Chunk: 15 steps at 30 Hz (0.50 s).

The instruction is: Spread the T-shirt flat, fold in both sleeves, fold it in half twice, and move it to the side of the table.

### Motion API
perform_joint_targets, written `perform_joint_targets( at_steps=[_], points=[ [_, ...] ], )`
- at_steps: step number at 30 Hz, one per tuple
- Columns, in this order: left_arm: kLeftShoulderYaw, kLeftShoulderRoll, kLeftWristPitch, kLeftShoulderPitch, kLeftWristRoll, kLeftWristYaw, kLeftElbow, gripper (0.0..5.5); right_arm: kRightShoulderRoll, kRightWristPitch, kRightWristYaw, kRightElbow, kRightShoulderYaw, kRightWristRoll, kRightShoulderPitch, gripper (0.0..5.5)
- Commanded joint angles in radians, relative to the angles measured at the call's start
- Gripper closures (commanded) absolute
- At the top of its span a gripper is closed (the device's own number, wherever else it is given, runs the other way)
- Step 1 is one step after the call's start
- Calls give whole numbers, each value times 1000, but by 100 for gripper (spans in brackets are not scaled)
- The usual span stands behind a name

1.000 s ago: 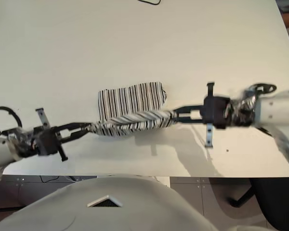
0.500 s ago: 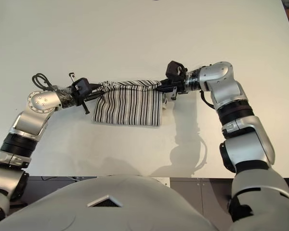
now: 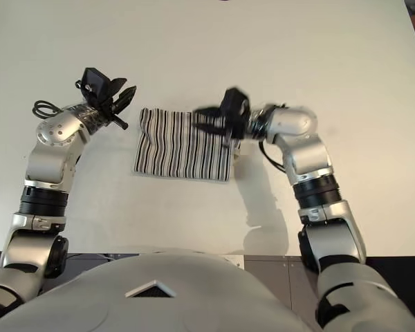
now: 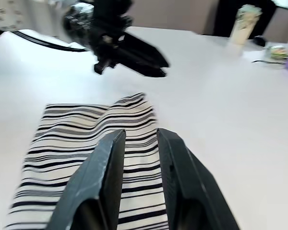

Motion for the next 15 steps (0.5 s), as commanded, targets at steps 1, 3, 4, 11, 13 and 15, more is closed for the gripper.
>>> perform_joint_targets(
  at_steps=[1,3,4,11,13,15],
  points=[
    [17,-21,-27,-12,18,26,-25,420,30,11,40,223,57,-93,-73,431],
    [33,-30,-35,-18,9,33,-61,420,56,-32,-21,412,55,-161,-139,431],
    [42,-34,-35,-20,6,37,-79,420,59,-46,-70,501,48,-193,-166,431],
    [104,-38,-50,8,28,99,-127,420,-85,-4,-502,994,-218,-123,-204,431],
    [101,-50,-48,27,33,114,-144,420,-138,-11,-700,1072,-304,-94,-177,431],
    [85,-56,-48,32,40,116,-154,420,-161,-67,-786,1095,-316,-122,-151,431]
  ],
)
